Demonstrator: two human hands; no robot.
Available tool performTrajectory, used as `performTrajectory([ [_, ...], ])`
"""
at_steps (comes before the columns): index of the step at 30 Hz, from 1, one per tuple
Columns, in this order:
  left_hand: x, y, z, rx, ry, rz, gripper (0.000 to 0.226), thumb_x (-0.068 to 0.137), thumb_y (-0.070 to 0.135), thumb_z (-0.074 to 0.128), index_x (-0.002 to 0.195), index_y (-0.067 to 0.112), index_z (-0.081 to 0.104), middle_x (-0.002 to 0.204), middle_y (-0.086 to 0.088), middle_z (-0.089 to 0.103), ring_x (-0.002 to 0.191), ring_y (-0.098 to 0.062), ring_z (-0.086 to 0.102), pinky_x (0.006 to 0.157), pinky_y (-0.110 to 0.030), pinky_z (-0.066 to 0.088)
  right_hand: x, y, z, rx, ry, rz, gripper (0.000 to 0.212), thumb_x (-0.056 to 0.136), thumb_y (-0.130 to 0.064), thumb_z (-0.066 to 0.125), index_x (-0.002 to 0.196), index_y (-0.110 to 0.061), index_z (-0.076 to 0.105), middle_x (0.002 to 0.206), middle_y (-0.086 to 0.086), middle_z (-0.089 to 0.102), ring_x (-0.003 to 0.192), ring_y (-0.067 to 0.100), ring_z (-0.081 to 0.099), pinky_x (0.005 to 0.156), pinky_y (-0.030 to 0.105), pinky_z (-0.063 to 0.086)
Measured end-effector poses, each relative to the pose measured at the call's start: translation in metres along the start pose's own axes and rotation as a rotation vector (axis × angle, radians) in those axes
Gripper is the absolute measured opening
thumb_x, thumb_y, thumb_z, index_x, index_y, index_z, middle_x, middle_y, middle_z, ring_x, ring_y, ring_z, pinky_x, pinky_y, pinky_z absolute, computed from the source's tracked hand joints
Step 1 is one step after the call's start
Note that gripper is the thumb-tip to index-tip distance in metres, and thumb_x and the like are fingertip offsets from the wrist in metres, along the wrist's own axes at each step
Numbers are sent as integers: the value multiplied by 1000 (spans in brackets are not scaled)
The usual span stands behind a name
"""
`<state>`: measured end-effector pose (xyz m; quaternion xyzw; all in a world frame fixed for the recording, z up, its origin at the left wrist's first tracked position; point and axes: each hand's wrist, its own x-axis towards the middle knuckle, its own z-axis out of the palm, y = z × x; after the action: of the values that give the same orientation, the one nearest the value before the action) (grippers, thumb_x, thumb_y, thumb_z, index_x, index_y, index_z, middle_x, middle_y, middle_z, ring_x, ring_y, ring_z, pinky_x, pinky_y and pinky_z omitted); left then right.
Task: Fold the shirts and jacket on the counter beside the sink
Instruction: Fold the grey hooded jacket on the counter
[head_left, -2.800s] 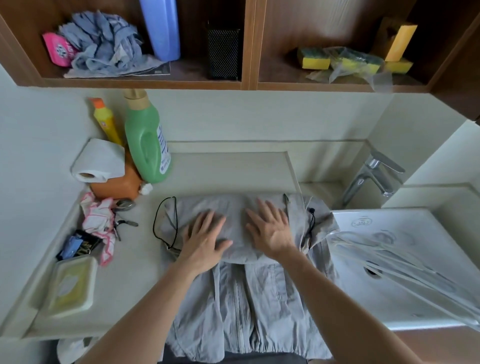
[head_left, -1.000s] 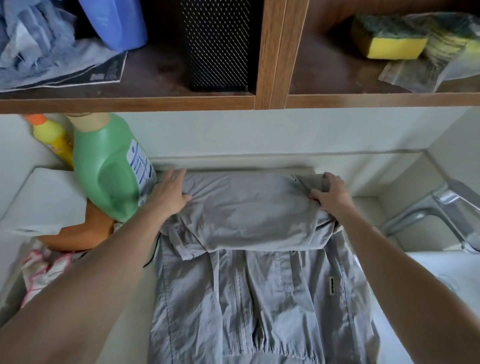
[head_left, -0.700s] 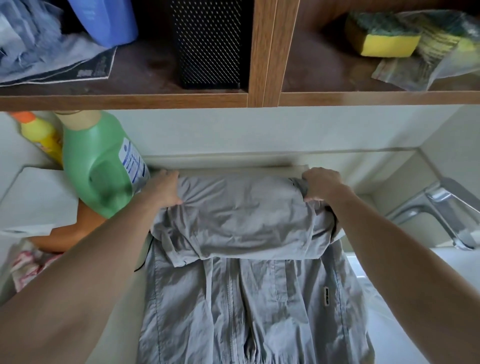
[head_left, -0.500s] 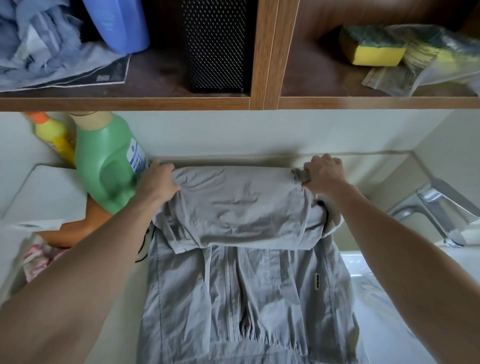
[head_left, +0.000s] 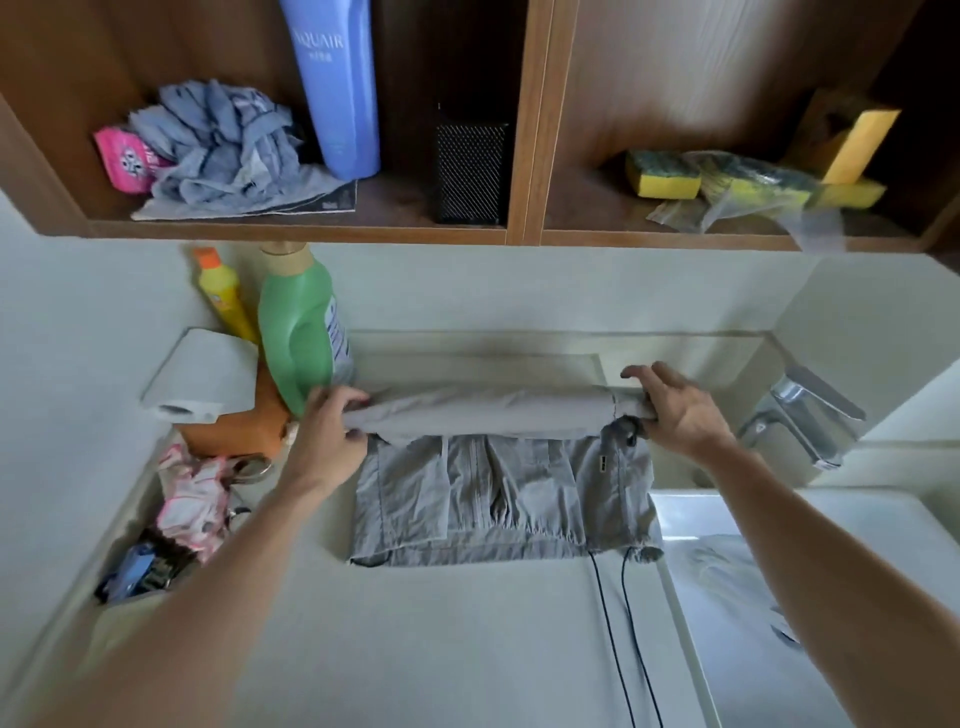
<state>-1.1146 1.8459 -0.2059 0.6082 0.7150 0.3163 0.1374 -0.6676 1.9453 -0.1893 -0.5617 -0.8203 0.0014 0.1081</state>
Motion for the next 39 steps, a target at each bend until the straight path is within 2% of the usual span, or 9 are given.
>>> performTrajectory([
  [4,-52,-17,9,-196,-42,-128,25,89,0,58,103,20,66,96,4,57,98,-18,57,76,-17,37,-54,-7,13,-23,-81,-95,72,74,-10,73,138,-32,49,134,3,46,91,30,64,71,38,59],
  [7,-86,-28,17,-225,-70,-191,17,93,7,58,104,16,67,104,-2,63,102,-19,59,87,-32,45,-87,-9,23,25,-87,-119,72,73,-13,75,140,-32,53,143,5,46,110,34,61,83,42,58],
  [12,-122,-41,16,-66,-72,-283,13,96,21,55,90,27,65,81,8,72,80,-18,68,74,-36,55,-116,-6,35,76,-483,-11,73,83,-65,64,148,-44,38,157,-21,25,139,7,34,115,35,34],
  [16,-115,-34,10,226,17,-145,16,88,13,56,89,28,61,82,7,69,75,-28,66,58,-33,49,-105,-42,35,63,-57,-44,44,97,-53,42,103,-23,74,111,-2,67,104,25,63,87,36,50],
  [18,-100,-16,18,238,44,12,19,91,15,60,106,25,66,103,0,68,90,-28,66,67,-35,49,-90,-86,44,95,142,-139,25,95,-33,56,98,-17,75,110,6,70,101,34,65,85,40,51],
  [21,-78,13,42,301,-85,195,40,95,28,59,134,23,55,135,-4,56,118,-29,56,95,-42,48,-69,-159,68,162,-38,-238,41,97,-27,56,138,-24,58,148,9,49,134,31,46,108,43,34],
  [26,-63,1,82,586,-316,102,73,95,68,27,158,37,8,167,-5,4,152,-33,9,119,-56,10,-42,-204,110,85,-278,-179,57,105,-50,21,158,-35,7,167,-9,-1,154,18,0,123,47,-3],
  [30,-64,-30,104,603,-351,-25,86,80,87,1,154,44,-5,167,-6,-4,151,-38,2,116,-63,6,-29,-158,130,-63,-293,-25,68,96,-65,-1,157,-35,-7,163,-8,-16,152,17,-15,121,51,-13],
  [39,-65,-40,119,597,-212,-20,81,90,78,12,157,34,20,165,-15,16,148,-41,18,116,-60,17,-31,-51,135,-56,-191,267,67,99,-62,8,158,-30,18,166,-3,11,152,13,14,123,44,-6],
])
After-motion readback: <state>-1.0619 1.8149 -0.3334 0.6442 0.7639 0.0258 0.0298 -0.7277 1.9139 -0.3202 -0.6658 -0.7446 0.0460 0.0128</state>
